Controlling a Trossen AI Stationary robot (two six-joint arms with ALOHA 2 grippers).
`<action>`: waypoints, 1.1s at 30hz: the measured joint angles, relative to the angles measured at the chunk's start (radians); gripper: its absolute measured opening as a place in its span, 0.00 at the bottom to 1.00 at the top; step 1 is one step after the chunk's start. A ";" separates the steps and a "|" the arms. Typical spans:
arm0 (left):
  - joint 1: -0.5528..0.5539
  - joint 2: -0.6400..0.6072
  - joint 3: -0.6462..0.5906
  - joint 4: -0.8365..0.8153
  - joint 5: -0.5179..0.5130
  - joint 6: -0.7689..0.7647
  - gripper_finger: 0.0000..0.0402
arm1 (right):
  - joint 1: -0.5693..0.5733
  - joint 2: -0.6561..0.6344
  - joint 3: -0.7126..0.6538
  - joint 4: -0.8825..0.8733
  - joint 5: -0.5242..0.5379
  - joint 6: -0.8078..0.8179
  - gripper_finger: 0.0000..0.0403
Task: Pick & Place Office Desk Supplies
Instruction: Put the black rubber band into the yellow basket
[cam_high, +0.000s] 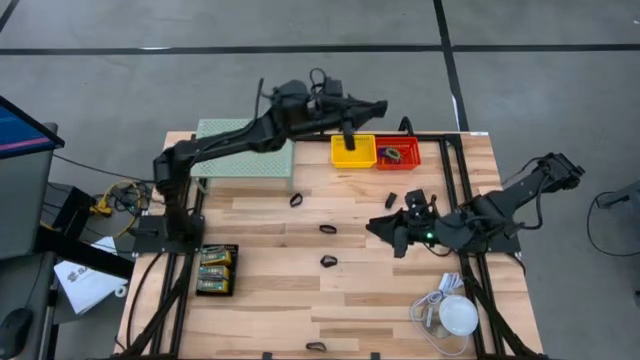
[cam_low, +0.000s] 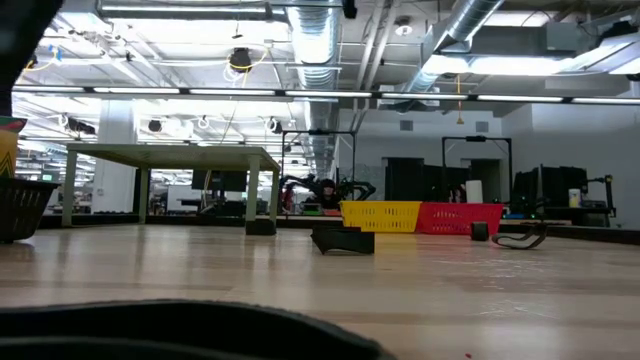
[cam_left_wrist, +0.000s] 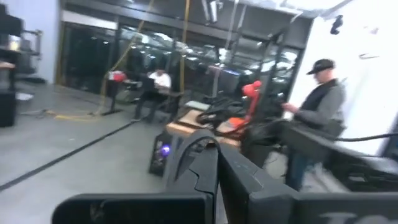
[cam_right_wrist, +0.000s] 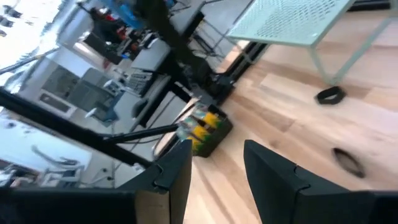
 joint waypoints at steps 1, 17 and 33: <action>0.011 0.015 0.023 -0.025 -0.001 0.010 0.00 | 0.006 0.001 0.000 0.013 0.000 0.000 0.35; 0.127 0.154 0.106 -0.321 -0.102 0.084 0.00 | 0.083 -0.009 0.000 0.234 0.062 -0.139 0.35; 0.116 0.310 0.105 -0.554 -0.220 0.112 0.00 | 0.081 -0.009 0.000 0.241 0.055 -0.139 0.35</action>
